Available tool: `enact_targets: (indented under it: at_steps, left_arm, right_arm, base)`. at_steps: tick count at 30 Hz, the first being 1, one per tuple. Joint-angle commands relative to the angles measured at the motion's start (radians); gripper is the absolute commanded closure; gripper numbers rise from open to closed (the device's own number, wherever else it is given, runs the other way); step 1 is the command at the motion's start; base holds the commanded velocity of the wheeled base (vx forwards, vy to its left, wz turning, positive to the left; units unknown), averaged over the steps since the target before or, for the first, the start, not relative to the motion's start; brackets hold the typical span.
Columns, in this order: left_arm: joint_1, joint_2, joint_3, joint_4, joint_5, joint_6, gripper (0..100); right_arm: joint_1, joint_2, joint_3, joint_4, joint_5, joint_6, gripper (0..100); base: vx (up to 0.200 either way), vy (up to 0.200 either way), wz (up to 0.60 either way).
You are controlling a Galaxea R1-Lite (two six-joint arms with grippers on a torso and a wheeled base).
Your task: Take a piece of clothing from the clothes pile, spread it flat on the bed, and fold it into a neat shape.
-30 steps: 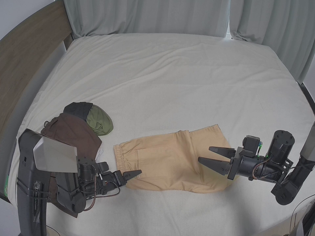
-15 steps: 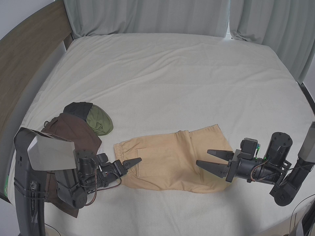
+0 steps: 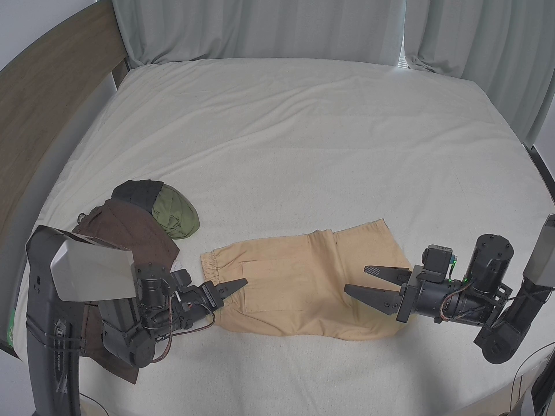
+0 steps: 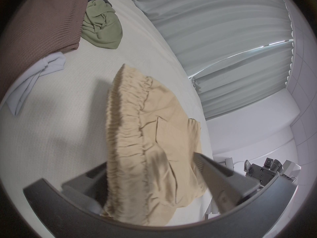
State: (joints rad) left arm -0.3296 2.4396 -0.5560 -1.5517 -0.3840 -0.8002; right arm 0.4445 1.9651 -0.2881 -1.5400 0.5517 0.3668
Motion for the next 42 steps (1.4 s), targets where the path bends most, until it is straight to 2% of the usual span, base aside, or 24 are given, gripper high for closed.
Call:
enact_targets:
  at_steps: [1,16,23,36,42]
  left_arm:
    - [0.000,0.007,-0.001,-0.001,-0.001,0.003,100]
    - [0.009,-0.004,0.001,-0.002,0.001,0.007,100]
    - [0.052,-0.025,0.011,-0.002,-0.010,0.128,100]
    - [0.084,-0.077,0.025,-0.002,-0.013,0.130,100]
    - [0.121,-0.125,0.053,-0.002,-0.067,0.130,100]
  right_arm:
    - [0.000,0.001,0.000,0.000,0.001,0.000,0]
    - [-0.003,0.015,0.000,-0.002,0.001,-0.003,0]
    - [-0.007,0.031,-0.002,-0.002,0.001,-0.003,0]
    - [-0.013,0.032,-0.002,-0.002,0.001,-0.003,0]
    - [-0.016,0.032,-0.002,-0.002,0.001,-0.003,0]
  base:
    - [0.000,0.000,0.00]
    - [0.000,0.000,0.00]
    - [0.000,0.000,0.00]
    - [0.000,0.000,0.00]
    - [0.000,0.000,0.00]
